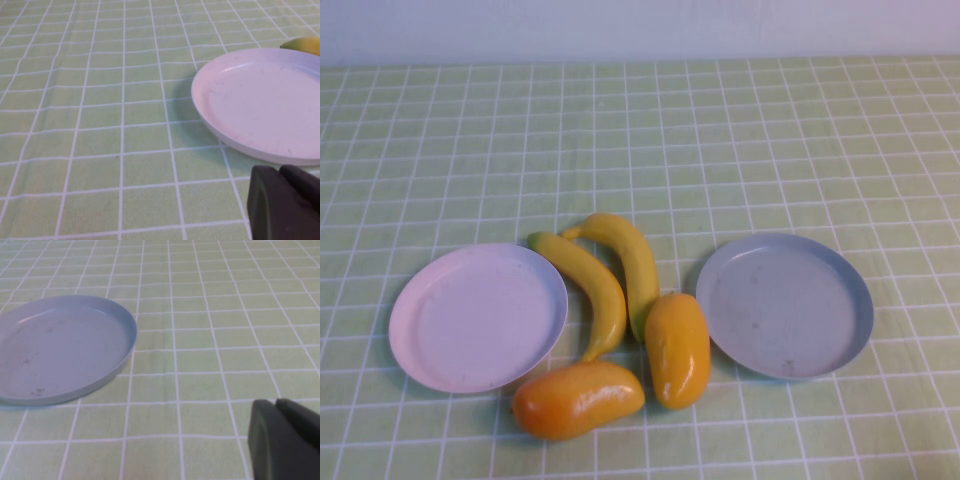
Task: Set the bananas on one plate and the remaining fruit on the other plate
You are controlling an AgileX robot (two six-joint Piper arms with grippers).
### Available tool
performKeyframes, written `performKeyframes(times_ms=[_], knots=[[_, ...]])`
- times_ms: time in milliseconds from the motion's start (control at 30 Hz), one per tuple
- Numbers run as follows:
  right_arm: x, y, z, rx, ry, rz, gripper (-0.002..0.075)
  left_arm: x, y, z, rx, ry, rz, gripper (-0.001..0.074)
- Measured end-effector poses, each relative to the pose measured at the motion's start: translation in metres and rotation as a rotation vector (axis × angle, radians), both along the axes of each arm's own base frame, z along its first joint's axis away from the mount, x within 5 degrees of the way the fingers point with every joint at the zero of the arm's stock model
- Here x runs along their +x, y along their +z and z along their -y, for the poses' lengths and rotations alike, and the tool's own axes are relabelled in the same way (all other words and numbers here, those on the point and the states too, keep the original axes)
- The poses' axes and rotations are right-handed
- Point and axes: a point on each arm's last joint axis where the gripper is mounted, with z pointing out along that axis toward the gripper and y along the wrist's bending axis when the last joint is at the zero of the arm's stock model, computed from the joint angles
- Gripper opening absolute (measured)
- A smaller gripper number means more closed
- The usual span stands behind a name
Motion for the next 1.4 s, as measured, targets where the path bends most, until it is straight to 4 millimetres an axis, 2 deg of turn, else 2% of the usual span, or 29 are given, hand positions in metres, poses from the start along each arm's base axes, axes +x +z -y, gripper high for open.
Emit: performKeyframes(times_ms=[500,867,1133,1267,1400], knots=[[0.000,0.000,0.000,0.000,0.000,0.000,-0.0015,0.000,0.001,0.002,-0.050,-0.003,0.005,-0.0002],[0.000,0.000,0.000,0.000,0.000,0.000,-0.0015,0.003,0.018,0.009,-0.551,0.012,0.139,-0.0002],[0.000,0.000,0.000,0.000,0.000,0.000,-0.0015,0.003,0.025,0.007,-0.716,0.038,0.201,-0.0002],[0.000,0.000,0.000,0.000,0.000,0.000,-0.0015,0.007,0.027,0.009,-0.823,0.064,0.131,-0.0002],[0.000,0.000,0.000,0.000,0.000,0.000,-0.0015,0.019,0.052,0.017,-0.811,0.059,-0.046,-0.0002]])
